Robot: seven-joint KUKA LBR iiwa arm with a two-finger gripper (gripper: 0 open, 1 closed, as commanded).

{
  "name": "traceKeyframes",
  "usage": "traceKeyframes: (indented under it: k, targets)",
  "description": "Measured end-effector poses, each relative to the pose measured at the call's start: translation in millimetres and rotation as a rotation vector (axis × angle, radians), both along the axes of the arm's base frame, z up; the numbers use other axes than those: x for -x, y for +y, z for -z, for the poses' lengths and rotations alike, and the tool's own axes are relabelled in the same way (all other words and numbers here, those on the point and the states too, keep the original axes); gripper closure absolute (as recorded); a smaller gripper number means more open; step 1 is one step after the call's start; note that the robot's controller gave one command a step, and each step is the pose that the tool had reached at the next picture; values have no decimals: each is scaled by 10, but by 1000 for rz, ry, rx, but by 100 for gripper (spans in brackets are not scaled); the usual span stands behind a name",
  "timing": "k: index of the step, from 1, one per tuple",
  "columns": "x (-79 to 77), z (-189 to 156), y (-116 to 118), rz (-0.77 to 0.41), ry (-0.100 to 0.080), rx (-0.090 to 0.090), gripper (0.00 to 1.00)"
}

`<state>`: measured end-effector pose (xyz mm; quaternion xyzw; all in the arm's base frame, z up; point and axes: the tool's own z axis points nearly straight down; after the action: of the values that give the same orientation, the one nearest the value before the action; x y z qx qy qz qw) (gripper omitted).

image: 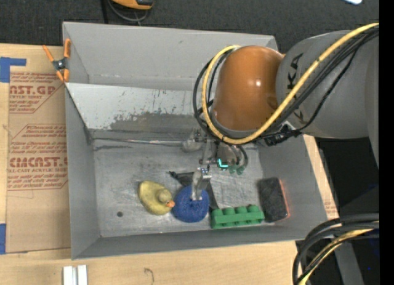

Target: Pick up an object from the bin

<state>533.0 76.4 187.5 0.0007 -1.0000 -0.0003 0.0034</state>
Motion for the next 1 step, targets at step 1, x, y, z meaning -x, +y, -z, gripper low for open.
traceKeyframes:
  k: [1]
  targets:
    - [-18, -39, -3, 1, -7, 0, 0]
